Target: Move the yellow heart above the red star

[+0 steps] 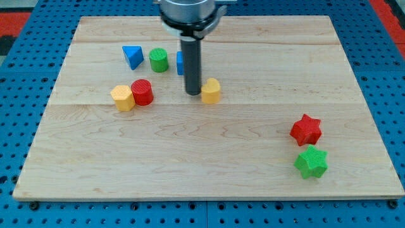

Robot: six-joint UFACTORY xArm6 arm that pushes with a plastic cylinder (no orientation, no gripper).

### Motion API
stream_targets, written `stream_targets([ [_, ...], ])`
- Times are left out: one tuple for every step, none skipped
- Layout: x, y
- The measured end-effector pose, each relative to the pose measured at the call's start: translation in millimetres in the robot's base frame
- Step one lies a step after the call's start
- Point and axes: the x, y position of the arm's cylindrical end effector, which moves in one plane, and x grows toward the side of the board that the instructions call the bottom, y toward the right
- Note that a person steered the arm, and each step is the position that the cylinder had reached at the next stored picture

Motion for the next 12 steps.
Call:
stream_targets([
  [14,55],
  [29,72],
  [34,85],
  [34,114],
  [32,125],
  [32,129],
  [32,134],
  [33,133],
  [33,133],
  [33,142],
  [33,140],
  [41,80],
])
